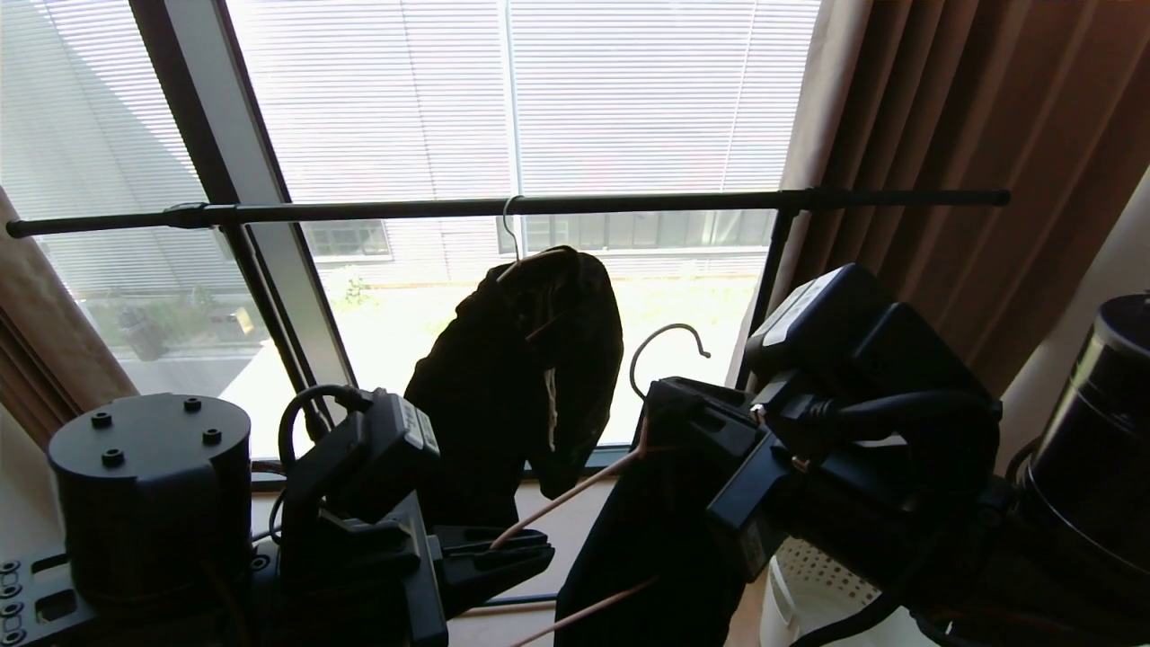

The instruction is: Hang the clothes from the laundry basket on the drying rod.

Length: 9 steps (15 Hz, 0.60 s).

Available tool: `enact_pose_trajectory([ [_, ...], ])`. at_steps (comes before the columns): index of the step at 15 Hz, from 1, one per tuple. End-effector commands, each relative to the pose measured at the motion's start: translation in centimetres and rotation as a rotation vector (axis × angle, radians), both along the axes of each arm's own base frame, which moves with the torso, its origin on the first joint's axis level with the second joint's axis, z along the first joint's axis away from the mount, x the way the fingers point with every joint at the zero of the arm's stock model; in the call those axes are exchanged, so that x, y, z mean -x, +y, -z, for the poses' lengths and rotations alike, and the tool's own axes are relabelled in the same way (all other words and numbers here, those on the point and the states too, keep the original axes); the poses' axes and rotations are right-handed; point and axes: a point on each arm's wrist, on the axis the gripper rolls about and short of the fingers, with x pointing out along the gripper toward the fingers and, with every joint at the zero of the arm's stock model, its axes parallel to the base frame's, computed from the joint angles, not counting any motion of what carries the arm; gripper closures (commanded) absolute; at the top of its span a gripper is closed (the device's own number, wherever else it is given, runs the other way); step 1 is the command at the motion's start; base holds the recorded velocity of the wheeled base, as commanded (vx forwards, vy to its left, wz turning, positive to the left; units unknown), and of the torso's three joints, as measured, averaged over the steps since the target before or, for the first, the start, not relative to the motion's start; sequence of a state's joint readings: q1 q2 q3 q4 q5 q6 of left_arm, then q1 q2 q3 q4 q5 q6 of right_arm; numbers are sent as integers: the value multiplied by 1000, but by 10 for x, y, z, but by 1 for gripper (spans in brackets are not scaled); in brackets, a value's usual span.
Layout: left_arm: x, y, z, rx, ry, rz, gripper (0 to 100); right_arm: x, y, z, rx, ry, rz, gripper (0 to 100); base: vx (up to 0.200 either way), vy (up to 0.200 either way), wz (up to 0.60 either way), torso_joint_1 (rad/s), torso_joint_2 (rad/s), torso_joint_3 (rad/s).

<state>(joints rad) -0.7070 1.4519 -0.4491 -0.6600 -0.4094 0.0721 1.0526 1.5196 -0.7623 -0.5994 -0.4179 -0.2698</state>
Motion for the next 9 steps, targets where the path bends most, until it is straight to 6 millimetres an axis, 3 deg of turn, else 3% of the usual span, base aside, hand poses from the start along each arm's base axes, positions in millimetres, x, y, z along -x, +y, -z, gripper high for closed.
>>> enact_pose_trajectory([
  [1, 2, 2, 5, -8, 10, -1, 100, 0, -2, 0, -2, -2, 9, 100, 0, 0, 0, 0, 0, 0],
  [2, 2, 3, 6, -3, 4, -4, 100, -3, -4, -1, -8, -2, 29, 0, 0, 0, 0, 0, 0, 0],
  [5, 4, 7, 5, 24, -26, -12, 100, -12, -28, 1, -23, 10, 107, 0, 0, 0, 0, 0, 0, 0],
  [9, 12, 12, 9, 71, -78, -7, 100, -15, -32, 2, -67, 39, 135, 0, 0, 0, 0, 0, 0, 0],
])
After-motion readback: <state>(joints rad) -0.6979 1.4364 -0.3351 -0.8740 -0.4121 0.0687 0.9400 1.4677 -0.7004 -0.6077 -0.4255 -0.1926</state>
